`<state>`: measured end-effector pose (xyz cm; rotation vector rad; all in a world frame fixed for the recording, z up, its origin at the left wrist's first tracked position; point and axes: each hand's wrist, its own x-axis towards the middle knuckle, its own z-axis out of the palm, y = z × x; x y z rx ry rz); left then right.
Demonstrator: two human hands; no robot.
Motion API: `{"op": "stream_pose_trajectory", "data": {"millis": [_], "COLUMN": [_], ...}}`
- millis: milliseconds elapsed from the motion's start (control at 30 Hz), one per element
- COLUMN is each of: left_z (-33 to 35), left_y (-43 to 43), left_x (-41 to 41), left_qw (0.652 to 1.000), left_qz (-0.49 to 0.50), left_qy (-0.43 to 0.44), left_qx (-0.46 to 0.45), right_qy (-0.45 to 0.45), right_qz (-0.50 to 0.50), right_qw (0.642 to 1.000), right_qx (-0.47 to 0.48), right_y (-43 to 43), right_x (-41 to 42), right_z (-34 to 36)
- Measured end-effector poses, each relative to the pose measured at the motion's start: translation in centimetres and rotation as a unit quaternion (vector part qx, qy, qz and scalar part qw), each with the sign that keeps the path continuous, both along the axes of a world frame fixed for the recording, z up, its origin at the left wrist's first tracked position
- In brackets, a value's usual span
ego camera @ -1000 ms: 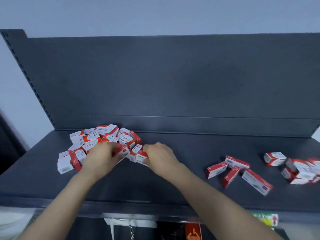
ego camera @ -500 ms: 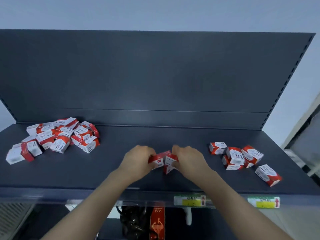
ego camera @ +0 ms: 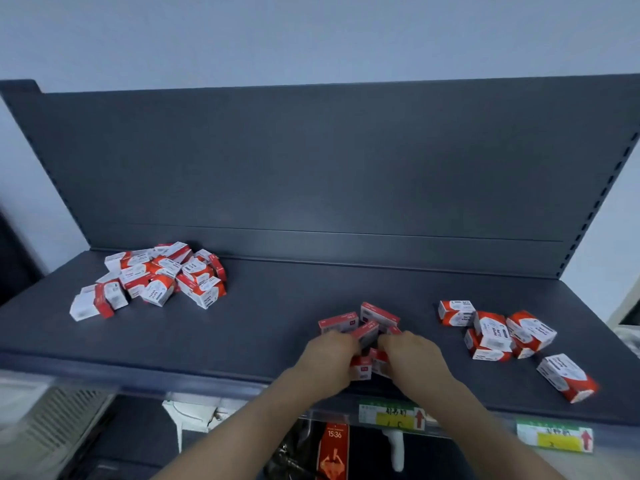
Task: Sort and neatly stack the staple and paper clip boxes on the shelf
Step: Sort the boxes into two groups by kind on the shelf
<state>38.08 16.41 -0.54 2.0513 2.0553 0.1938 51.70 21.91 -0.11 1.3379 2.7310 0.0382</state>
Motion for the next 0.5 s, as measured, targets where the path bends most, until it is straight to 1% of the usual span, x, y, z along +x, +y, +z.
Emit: {"op": "stream_pose_trajectory", "data": {"millis": [100, 200, 267, 333, 500], "left_z": [0.3, 1.0, 1.6, 2.2, 3.5], "left_y": [-0.4, -0.9, -1.2, -1.5, -3.2], "left_x": [0.0, -0.5, -1.3, -2.8, -7.7], "left_qw": [1.0, 0.998, 0.996, 0.992, 0.977], "left_qz": [-0.007, -0.001, 0.019, 0.045, 0.128], "left_qy": [-0.006, -0.018, -0.024, -0.019, -0.016], "left_qx": [0.017, 0.052, 0.085, 0.118, 0.167], "right_qy": [0.006, 0.047, 0.062, 0.064, 0.129], "right_qz": [0.007, 0.014, 0.013, 0.023, 0.071], "right_qw": [1.0, 0.999, 0.998, 0.998, 0.989], "right_qx": [0.003, -0.014, -0.014, 0.007, 0.014], "right_y": [0.0, 0.2, 0.5, 1.0, 1.2], "right_x": [-0.2, -0.5, -1.1, -2.0, -7.2], "right_z": [0.1, 1.0, 1.8, 2.7, 4.6]}}
